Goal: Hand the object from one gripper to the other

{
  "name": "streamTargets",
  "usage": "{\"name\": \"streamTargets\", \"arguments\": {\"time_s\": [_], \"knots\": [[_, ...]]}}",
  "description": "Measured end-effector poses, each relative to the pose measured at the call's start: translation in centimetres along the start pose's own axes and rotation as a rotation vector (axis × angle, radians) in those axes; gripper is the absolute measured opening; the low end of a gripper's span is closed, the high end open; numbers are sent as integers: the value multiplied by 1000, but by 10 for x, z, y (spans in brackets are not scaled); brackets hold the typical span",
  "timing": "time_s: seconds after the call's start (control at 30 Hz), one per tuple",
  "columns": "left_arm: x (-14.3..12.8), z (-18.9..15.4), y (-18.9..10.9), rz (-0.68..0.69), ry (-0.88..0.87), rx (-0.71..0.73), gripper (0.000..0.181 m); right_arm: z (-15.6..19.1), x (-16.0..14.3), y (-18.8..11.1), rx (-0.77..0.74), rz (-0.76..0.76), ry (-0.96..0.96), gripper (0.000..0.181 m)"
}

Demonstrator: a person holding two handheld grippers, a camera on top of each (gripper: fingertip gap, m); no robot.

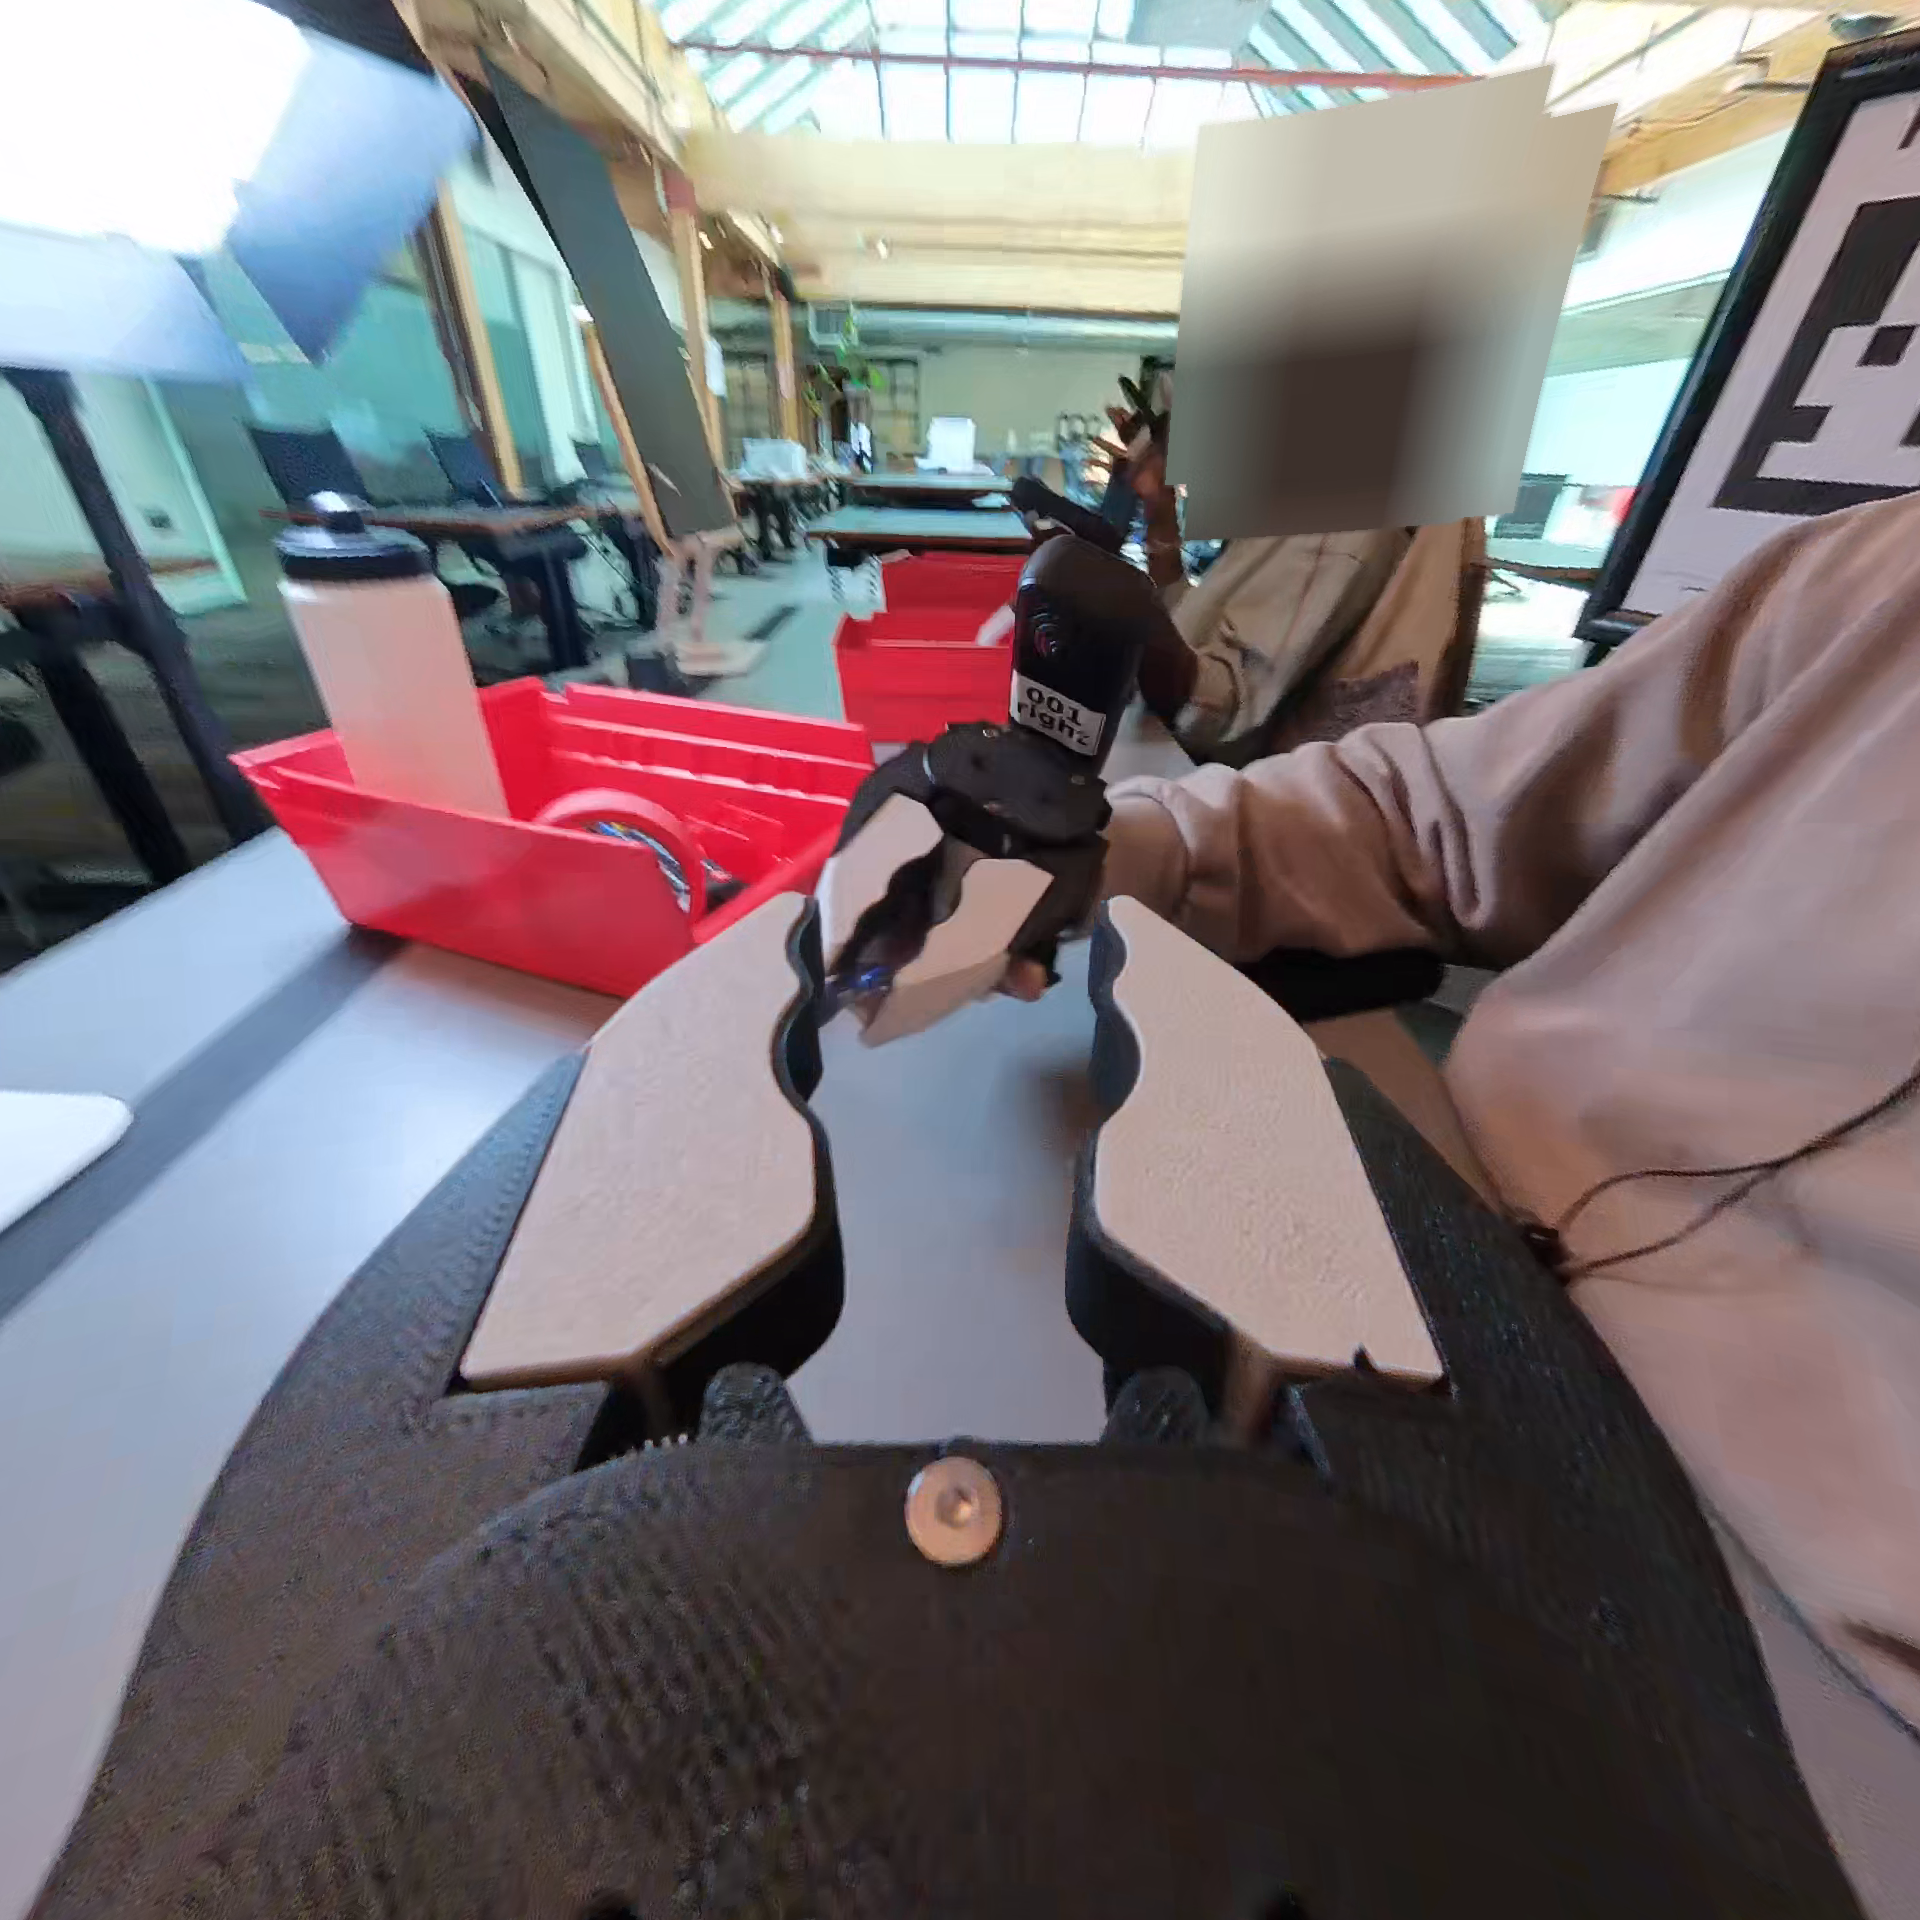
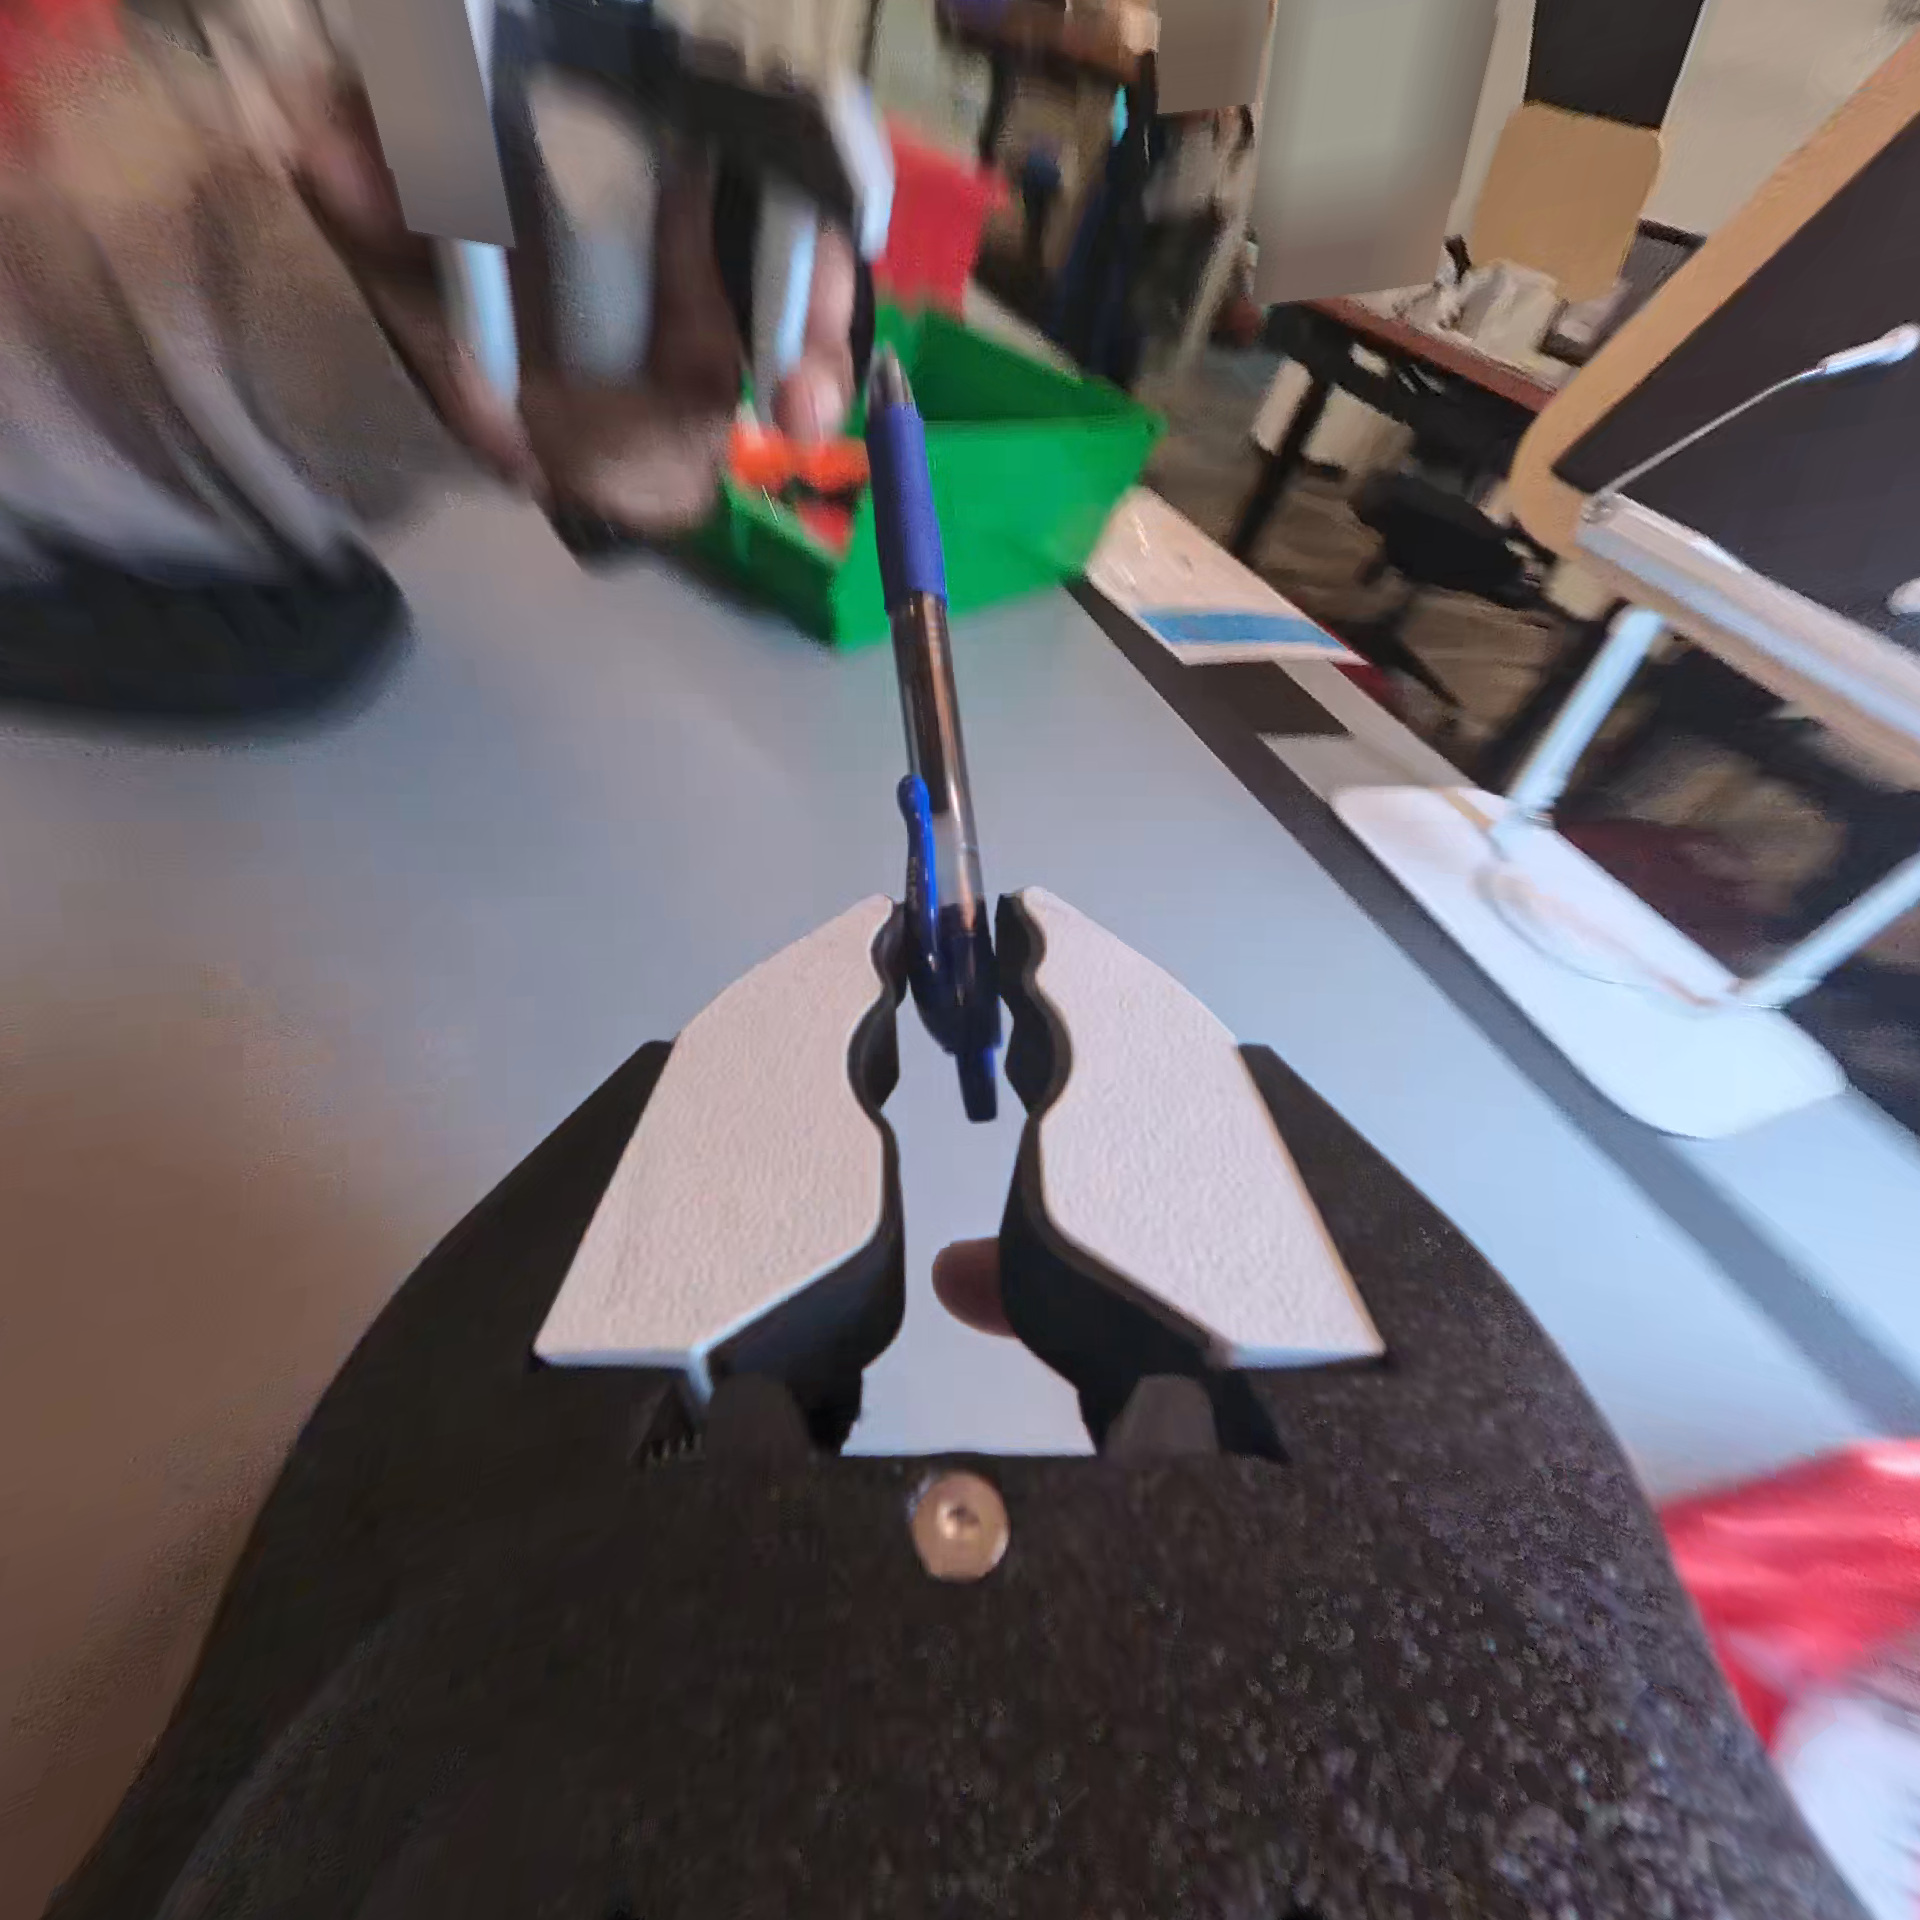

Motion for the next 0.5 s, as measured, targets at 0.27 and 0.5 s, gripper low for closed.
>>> {"name": "streamTargets", "arguments": {"time_s": [0.27, 0.5], "knots": [[-15, -3, 31, 1, -32, 79, 42, 15, 13, 3, 470, -402, 458, 11], [-19, 0, 29, -64, -70, 18, 40, 9, 18, -10, 528, -535, 555, 11]]}}
Point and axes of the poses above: each gripper's, where its closed fingertips meet, y out along the fingers, x out of its top, z = x × y across the jaws, the point moved 10 cm from there along -y, back along the fingers, and after that the axes turned 14 degrees about z, right-handed, at the moved point
